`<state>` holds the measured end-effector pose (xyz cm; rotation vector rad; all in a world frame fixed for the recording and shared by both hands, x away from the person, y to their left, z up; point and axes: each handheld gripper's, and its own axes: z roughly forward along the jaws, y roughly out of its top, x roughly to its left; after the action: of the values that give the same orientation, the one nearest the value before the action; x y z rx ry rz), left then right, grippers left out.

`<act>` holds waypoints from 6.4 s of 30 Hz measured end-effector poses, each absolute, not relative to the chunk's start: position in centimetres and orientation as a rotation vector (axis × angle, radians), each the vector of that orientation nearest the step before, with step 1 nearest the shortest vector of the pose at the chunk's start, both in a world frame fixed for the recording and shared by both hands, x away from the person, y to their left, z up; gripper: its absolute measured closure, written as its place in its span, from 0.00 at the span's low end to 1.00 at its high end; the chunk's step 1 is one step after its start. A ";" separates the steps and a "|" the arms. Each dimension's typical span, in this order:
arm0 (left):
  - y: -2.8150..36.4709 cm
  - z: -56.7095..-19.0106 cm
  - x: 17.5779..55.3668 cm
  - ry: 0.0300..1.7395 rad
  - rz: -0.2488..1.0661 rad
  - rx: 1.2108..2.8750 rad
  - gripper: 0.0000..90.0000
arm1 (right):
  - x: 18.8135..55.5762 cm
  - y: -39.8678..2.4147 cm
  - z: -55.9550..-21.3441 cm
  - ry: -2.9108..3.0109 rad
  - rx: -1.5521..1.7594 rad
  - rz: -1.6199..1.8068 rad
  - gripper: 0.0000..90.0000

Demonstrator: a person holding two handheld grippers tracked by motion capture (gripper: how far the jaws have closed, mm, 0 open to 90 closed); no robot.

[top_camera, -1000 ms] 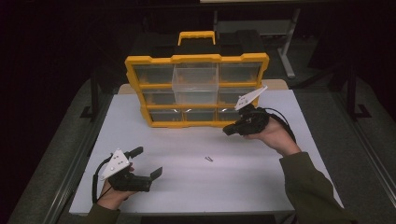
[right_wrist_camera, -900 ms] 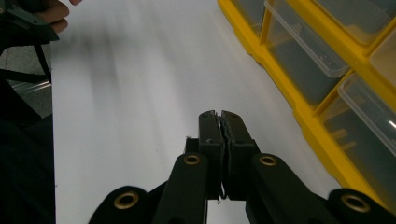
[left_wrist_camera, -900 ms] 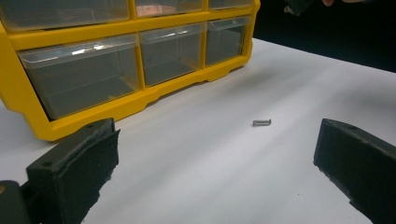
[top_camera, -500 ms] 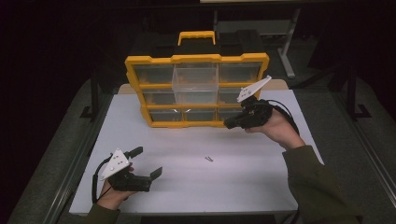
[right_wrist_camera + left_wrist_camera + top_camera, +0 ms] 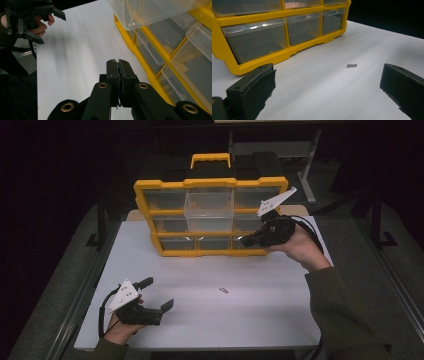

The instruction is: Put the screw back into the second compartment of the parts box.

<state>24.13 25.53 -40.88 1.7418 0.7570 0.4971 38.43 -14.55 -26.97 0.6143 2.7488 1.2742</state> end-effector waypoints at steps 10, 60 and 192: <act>25.4 -40.9 24.1 0.755 0.495 1.740 0.00 | 38.7 -15.0 -25.1 2.734 0.602 1.329 0.97; 25.4 -40.8 24.1 0.766 0.489 1.732 0.00 | 40.9 -13.4 -15.9 2.585 0.519 1.464 0.96; 25.4 -40.8 23.8 0.760 0.500 1.735 0.00 | 38.3 -14.3 -28.8 2.597 0.670 1.307 0.19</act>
<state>23.84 25.42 -40.77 1.7350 0.7603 0.4999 38.28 -14.34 -28.82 0.6701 2.5975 1.3072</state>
